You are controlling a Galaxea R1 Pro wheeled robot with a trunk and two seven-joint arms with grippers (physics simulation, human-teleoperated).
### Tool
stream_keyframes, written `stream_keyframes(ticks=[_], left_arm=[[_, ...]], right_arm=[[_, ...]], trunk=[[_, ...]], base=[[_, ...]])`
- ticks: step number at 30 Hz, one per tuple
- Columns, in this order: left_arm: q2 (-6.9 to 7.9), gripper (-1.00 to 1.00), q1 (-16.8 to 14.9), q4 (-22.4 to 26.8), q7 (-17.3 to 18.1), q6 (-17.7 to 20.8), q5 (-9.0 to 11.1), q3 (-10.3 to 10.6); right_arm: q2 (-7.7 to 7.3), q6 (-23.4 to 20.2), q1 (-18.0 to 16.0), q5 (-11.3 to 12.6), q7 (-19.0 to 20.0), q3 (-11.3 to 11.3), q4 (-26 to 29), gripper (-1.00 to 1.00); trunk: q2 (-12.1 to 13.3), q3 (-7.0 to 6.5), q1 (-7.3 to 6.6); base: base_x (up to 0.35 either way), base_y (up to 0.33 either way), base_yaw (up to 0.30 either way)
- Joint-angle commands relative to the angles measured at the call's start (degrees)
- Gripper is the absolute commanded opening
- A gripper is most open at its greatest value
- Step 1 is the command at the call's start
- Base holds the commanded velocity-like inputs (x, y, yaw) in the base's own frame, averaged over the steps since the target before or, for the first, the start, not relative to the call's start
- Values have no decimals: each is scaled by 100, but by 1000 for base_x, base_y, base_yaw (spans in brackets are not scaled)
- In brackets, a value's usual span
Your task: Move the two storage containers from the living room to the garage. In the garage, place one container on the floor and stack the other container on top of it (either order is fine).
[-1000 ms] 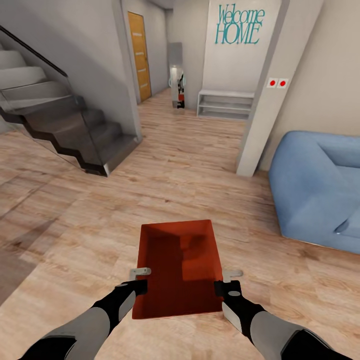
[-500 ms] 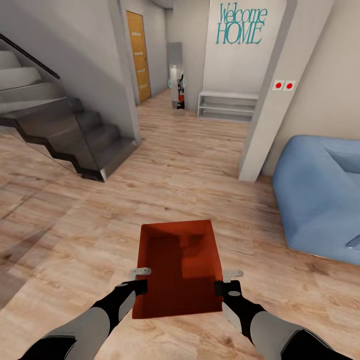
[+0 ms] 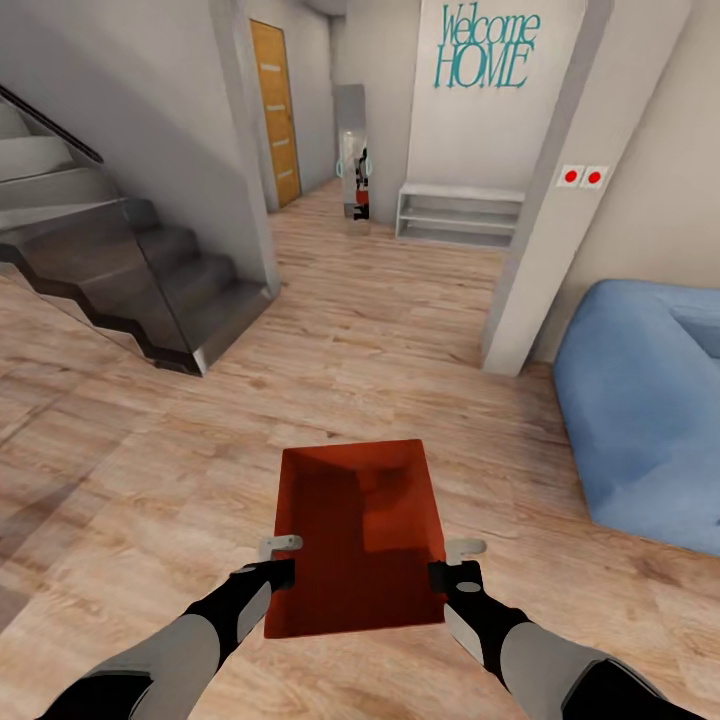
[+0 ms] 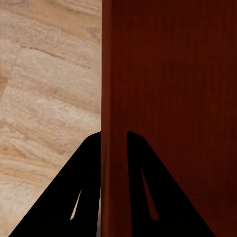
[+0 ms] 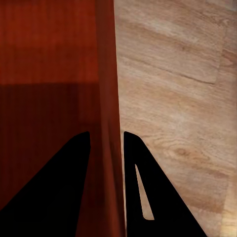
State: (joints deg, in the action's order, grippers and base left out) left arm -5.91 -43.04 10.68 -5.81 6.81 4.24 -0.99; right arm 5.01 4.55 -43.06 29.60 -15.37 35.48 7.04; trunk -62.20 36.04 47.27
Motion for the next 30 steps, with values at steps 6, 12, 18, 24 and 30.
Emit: stream_keyframes(ticks=[6, 12, 18, 24, 30], left_arm=[[54, -100, 6, 4, -62, 40, -25, 152], [55, -100, 6, 4, -66, 40, -22, 152], [55, -100, 6, 4, -65, 40, -20, 152], [58, -100, 6, 4, -64, 40, -24, 152], [59, -100, 6, 4, -62, 40, -20, 152]], right_arm=[[-9, 46, -10, 2, -36, -252, -1, -100], [-10, 46, -10, 2, -37, -252, -1, -100], [-9, 41, -10, 2, -37, -246, -1, -100], [-9, 33, -10, 2, -38, -250, -1, -100], [-9, 37, -10, 2, -36, -248, -1, -100]], trunk=[[-3, 4, 3], [-3, 4, 3], [-3, 4, 3], [-3, 4, 3], [-3, 4, 3]], base=[[323, 0, 0], [323, 0, 0], [323, 0, 0], [323, 0, 0], [323, 0, 0]])
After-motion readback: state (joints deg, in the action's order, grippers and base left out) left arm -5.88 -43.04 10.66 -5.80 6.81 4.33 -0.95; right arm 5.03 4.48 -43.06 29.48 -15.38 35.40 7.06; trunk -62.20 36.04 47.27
